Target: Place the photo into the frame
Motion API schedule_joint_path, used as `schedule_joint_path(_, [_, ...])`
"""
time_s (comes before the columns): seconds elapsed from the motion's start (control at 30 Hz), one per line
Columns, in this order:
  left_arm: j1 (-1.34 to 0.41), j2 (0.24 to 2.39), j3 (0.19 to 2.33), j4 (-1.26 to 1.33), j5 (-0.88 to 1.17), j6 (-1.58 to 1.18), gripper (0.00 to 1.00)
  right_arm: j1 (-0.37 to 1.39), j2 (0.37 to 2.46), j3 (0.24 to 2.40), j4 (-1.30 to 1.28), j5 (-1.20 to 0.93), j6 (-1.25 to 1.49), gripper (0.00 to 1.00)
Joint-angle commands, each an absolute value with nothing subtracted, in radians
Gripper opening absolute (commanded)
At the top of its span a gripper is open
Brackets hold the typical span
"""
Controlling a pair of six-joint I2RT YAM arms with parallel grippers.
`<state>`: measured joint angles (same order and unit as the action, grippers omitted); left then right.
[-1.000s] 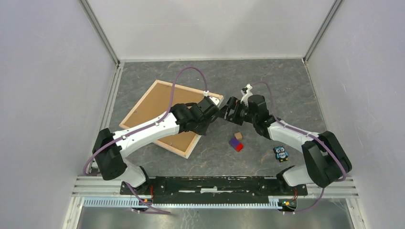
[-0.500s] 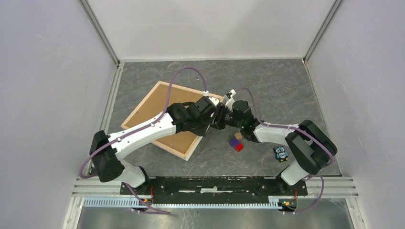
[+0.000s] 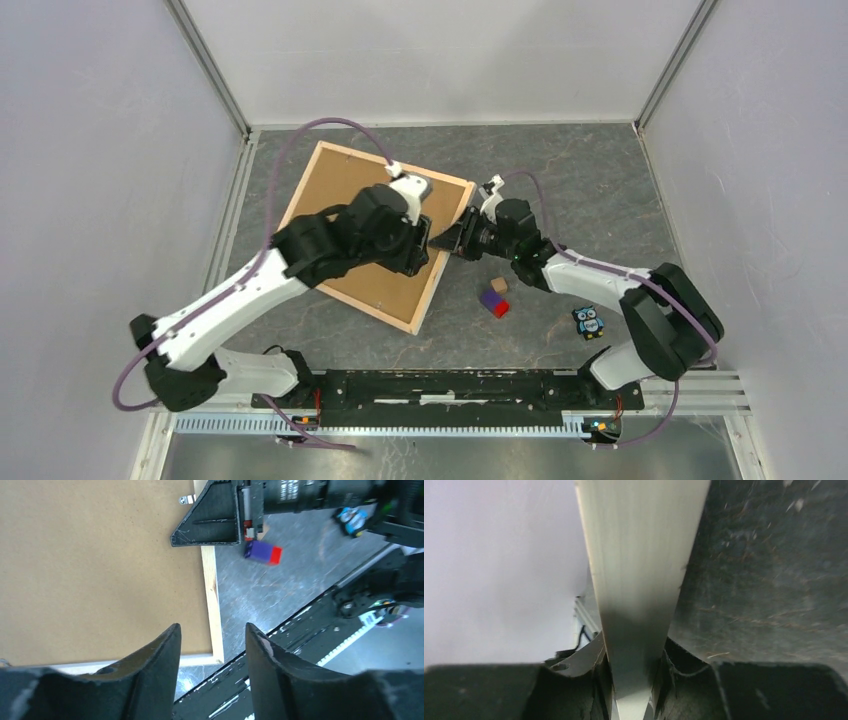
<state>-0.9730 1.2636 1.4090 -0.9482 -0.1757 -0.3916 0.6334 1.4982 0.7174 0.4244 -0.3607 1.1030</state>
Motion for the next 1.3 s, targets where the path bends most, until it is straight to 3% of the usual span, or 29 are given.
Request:
schedule_joint_path(0.0, [-0.977, 1.133, 1.511, -0.989, -0.170, -0.367, 0.60, 0.592, 1.372, 0.882, 0.284, -0.178, 0.734, 0.00])
schedule_joint_path(0.3, [-0.976, 1.012, 1.622, -1.047, -0.300, -0.323, 0.87, 0.583, 1.280, 1.005, 0.112, -0.053, 0.273, 0.00])
schedule_joint_path(0.5, [-0.976, 0.912, 1.666, -1.021, -0.437, -0.324, 0.98, 0.631, 1.190, 0.925, 0.193, -0.054, 0.014, 0.00])
schedule_joint_path(0.87, [-0.977, 0.798, 1.691, -0.986, -0.577, -0.337, 1.00, 0.997, 1.158, 0.808, 0.263, 0.342, -0.429, 0.00])
schedule_joint_path(1.27, [-0.977, 0.874, 1.753, -1.055, -0.540, -0.376, 1.00, 1.366, 1.623, 0.977, 0.293, 0.755, -0.747, 0.00])
